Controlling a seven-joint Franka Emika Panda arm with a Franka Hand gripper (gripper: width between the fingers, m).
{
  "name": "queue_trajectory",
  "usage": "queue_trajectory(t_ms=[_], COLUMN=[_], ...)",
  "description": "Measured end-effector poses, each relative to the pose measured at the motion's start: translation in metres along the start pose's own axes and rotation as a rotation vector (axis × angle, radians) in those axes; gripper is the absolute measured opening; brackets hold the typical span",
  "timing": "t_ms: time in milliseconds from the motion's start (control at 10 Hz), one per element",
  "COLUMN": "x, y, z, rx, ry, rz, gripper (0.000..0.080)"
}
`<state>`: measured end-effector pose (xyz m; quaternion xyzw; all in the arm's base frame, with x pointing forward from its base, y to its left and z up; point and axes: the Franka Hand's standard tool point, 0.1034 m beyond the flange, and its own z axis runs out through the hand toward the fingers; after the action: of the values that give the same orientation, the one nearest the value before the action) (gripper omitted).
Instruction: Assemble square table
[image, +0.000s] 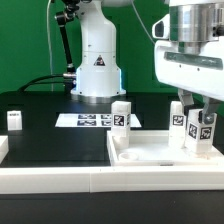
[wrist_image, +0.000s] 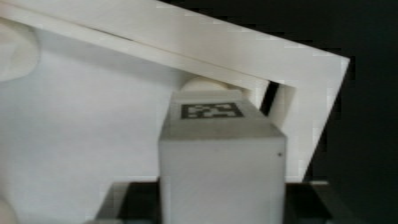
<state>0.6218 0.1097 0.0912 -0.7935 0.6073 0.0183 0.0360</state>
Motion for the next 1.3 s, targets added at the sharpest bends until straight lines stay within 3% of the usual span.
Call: queue_trajectory(t_ms=[200, 300, 400, 600, 1300], x=[0.0018, 0.0018, 0.0020, 0.0021, 0.0020], y=[-0.0008, -0.0006, -0.0003, 0.0005, 0.0021], z=[0.0001, 0.0006, 0.0011, 0.0026, 0.0055], rx=[0.014, 0.013, 0.012, 0.009, -0.007], ry=[-0.004, -0.004, -0.003, 0.000, 0.019], rz=[0.123, 0.118, 0.100, 0.037, -0.514], gripper=[0.0290, 0.0367, 0.0367, 0.0622, 0.0649])
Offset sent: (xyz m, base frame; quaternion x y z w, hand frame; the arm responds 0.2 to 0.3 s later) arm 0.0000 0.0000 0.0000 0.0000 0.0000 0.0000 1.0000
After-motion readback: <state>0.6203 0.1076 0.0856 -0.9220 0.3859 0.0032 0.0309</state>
